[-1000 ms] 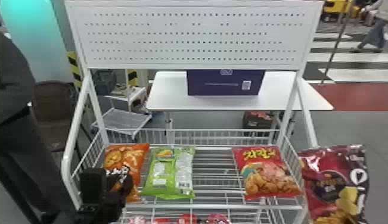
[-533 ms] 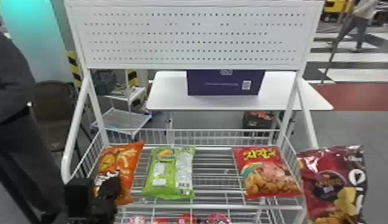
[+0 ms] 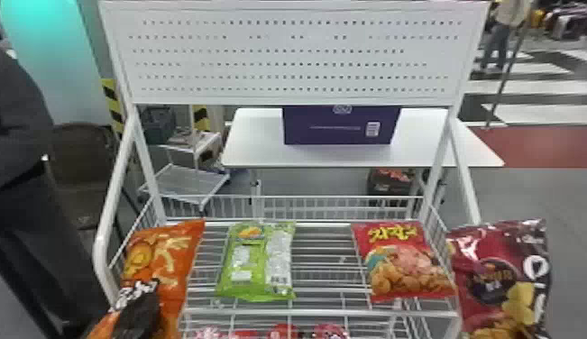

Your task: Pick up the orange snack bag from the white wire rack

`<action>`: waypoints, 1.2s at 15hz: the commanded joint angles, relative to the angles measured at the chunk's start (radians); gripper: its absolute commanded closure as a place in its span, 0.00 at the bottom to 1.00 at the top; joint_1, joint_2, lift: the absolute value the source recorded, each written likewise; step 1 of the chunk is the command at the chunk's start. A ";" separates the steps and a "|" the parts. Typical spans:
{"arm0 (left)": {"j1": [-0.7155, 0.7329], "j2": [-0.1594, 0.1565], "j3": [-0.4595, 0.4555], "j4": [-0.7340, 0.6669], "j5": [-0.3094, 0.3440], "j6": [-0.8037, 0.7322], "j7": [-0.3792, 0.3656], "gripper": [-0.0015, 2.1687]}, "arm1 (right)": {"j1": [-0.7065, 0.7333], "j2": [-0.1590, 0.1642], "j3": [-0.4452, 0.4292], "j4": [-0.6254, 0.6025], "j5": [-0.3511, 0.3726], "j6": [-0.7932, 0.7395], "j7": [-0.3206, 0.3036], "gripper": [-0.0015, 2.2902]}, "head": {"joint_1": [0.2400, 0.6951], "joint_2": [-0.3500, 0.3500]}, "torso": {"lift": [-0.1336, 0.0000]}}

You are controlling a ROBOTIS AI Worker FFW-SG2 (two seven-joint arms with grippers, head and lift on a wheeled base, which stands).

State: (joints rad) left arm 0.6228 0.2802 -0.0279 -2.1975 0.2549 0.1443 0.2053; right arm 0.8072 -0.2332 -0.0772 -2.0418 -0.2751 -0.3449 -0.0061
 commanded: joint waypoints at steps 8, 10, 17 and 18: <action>0.178 -0.001 0.020 0.025 0.026 -0.387 0.009 0.99 | -0.008 0.003 0.007 0.012 -0.001 0.001 0.000 0.92 | 0.57 0.50 | 1.00; 0.176 0.001 0.022 0.027 0.024 -0.384 0.006 0.99 | -0.008 0.002 0.004 0.012 -0.001 -0.002 0.000 0.92 | 0.57 0.50 | 1.00; 0.176 0.001 0.022 0.027 0.021 -0.378 0.005 0.99 | -0.008 0.003 0.005 0.012 -0.001 -0.002 0.000 0.92 | 0.57 0.50 | 1.00; 0.176 0.001 0.022 0.027 0.021 -0.378 0.002 0.99 | -0.008 0.003 0.005 0.012 -0.001 -0.002 0.000 0.92 | 0.57 0.50 | 1.00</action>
State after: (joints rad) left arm 0.7992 0.2807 -0.0061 -2.1707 0.2759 -0.2338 0.2086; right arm 0.7981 -0.2301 -0.0723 -2.0294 -0.2761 -0.3474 -0.0061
